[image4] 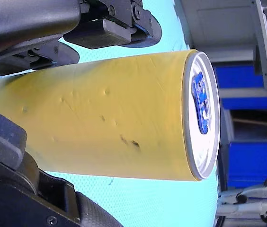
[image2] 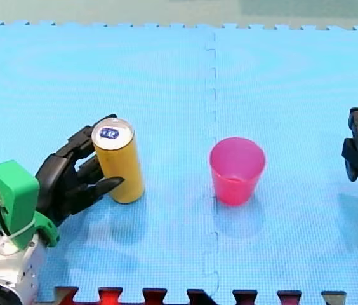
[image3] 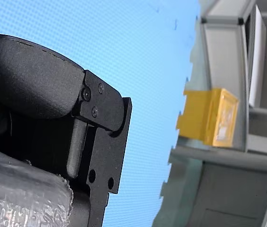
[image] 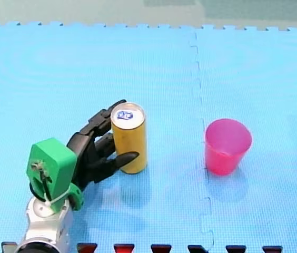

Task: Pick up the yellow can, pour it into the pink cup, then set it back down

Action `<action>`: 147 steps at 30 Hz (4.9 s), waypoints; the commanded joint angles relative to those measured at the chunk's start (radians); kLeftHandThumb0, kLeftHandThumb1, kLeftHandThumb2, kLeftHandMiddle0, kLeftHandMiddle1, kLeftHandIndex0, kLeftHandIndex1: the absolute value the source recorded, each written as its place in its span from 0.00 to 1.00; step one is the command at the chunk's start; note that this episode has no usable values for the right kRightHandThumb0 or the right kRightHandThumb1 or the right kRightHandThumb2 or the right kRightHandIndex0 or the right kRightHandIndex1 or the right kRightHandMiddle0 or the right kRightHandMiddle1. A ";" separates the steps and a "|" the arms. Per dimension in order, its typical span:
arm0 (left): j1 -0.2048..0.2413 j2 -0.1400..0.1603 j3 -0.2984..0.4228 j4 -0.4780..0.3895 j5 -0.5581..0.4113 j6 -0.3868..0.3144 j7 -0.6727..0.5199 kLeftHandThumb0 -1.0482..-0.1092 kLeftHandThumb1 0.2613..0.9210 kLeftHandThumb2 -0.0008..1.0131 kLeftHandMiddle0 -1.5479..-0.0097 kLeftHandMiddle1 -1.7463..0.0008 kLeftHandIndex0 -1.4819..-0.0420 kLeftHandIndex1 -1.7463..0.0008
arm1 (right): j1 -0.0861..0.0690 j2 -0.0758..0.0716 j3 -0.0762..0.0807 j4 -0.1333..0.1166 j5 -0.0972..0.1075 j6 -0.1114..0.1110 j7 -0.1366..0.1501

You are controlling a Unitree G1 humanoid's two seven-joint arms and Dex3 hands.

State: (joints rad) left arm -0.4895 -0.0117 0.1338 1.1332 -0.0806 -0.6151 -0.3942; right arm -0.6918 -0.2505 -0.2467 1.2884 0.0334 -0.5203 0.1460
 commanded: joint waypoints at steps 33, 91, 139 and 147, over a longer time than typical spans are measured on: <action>0.031 0.081 -0.100 -0.181 0.132 0.207 0.232 0.19 0.72 0.00 0.65 0.99 0.71 1.00 | 0.006 0.006 -0.005 -0.002 0.005 -0.014 0.010; -0.031 0.061 -0.132 -0.180 0.055 0.289 0.016 0.19 0.66 0.00 0.66 1.00 0.70 1.00 | -0.006 0.011 -0.009 0.005 0.004 -0.016 0.010; 0.019 0.103 -0.183 -0.338 0.207 0.315 0.333 0.71 0.78 0.00 0.12 0.99 0.15 1.00 | -0.008 0.022 -0.010 0.008 0.004 -0.017 0.009; -0.060 0.083 -0.216 -0.337 0.267 0.234 0.413 0.72 0.77 0.00 0.11 0.99 0.15 1.00 | -0.014 0.025 -0.006 0.011 0.000 -0.011 0.007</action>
State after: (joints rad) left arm -0.5315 0.0627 -0.0668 0.8038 0.1652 -0.3508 -0.0037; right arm -0.7000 -0.2243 -0.2522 1.2976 0.0325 -0.5347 0.1541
